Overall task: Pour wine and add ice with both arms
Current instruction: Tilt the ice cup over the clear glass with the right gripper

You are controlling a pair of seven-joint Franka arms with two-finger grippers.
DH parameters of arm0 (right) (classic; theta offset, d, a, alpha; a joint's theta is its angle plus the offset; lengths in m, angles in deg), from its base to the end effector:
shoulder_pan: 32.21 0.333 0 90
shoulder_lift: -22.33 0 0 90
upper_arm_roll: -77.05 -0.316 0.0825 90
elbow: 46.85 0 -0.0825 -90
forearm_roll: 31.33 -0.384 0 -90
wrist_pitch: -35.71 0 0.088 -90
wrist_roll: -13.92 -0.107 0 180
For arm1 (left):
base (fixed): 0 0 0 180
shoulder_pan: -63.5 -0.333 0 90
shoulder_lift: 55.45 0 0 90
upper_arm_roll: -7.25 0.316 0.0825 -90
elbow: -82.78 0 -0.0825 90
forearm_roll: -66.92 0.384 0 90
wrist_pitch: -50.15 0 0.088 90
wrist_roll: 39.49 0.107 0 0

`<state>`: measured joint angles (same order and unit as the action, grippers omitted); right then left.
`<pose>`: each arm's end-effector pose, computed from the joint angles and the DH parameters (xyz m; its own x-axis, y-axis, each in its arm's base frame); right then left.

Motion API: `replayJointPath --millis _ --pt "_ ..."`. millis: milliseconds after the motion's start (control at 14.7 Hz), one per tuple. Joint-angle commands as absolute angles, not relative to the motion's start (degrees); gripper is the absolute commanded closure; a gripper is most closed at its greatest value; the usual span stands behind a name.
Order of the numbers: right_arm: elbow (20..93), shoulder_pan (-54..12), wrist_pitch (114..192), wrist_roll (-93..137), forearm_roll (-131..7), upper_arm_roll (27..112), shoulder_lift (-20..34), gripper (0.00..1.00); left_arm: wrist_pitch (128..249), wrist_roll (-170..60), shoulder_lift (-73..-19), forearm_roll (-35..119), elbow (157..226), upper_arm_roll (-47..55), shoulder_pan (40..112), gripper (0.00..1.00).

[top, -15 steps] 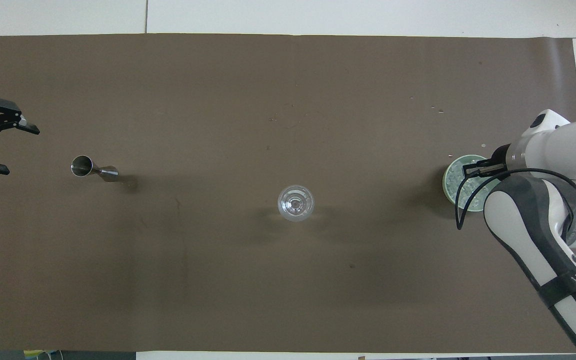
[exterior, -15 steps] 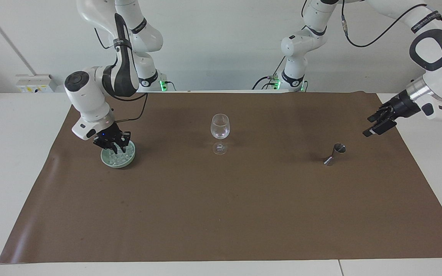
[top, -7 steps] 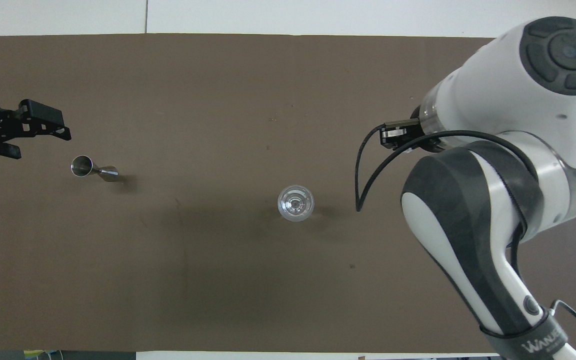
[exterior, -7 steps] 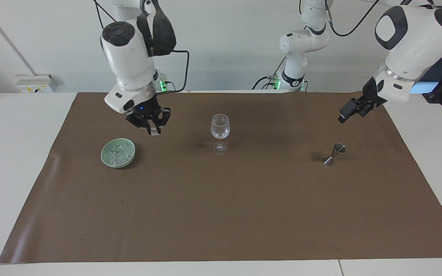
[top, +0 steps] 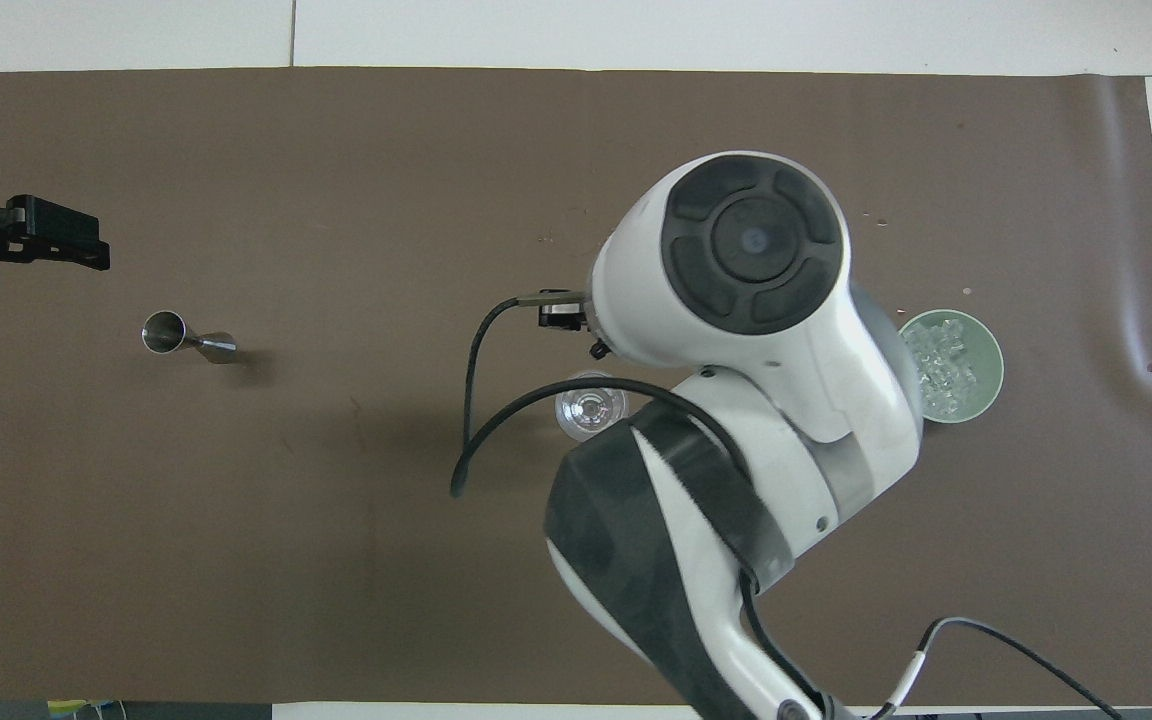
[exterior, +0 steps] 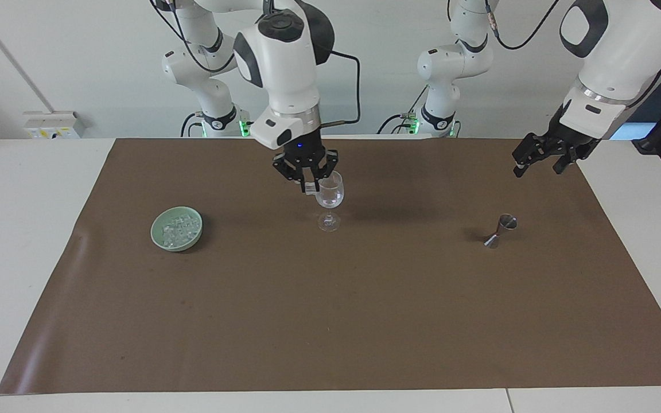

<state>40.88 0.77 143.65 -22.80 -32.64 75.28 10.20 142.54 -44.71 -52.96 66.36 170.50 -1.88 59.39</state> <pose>0.5273 0.3656 0.5467 0.9944 -0.0460 0.0953 -0.0357 -0.9936 -0.1073 0.5702 -0.0490 0.6230 0.9993 0.0044 0.0369 0.0036 -0.9998 0.0201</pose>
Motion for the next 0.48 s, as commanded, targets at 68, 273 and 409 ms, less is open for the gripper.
replayJointPath --millis 68,273,409 --pt "42.87 4.79 143.73 -27.21 -33.36 75.38 10.2 1.0 138.58 -38.54 -53.25 67.1 169.26 6.1 65.6 0.0" --pt "47.89 4.88 144.87 -27.04 -33.36 75.38 12.22 1.0 137.07 -38.08 -54.39 66.22 169.7 6.46 65.61 0.0" --pt "48.87 4.71 145.14 -27.12 -33.27 75.38 12.75 1.0 136.46 -38.08 -54.74 64.91 170.14 6.46 65.61 0.0"
